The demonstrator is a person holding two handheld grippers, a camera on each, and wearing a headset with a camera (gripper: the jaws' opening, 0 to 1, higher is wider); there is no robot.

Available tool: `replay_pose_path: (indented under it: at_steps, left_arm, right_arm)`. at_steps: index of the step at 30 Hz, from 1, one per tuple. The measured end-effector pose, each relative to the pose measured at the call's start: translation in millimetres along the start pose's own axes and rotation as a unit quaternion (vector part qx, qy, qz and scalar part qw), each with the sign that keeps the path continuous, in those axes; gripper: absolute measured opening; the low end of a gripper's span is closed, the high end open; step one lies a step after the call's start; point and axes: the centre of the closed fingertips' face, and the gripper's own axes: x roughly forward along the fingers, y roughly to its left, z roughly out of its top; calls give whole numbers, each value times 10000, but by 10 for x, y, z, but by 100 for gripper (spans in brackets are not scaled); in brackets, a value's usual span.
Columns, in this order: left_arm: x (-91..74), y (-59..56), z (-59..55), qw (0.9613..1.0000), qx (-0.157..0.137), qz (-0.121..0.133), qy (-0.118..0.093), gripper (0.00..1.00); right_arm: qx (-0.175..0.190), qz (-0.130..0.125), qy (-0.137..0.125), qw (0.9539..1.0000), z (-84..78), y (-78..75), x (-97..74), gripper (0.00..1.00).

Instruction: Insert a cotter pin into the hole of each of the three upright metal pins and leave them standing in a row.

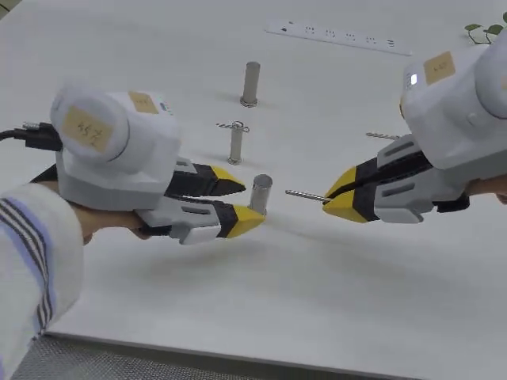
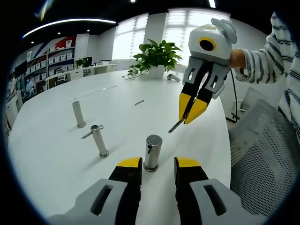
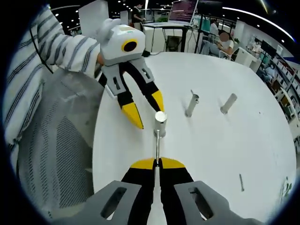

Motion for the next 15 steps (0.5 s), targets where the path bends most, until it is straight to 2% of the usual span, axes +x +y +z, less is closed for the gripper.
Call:
replay_pose_path:
  at_steps: [6, 15]
  left_arm:
    - [57, 32, -36, 9999, 122, -29, 53, 26]
    - [130, 52, -27, 9996, 260, -77, 21, 21]
  right_arm:
    - [78, -13, -21, 10000, 9, -19, 32, 3]
    - [51, 11, 0, 10000, 30, -28, 72, 3]
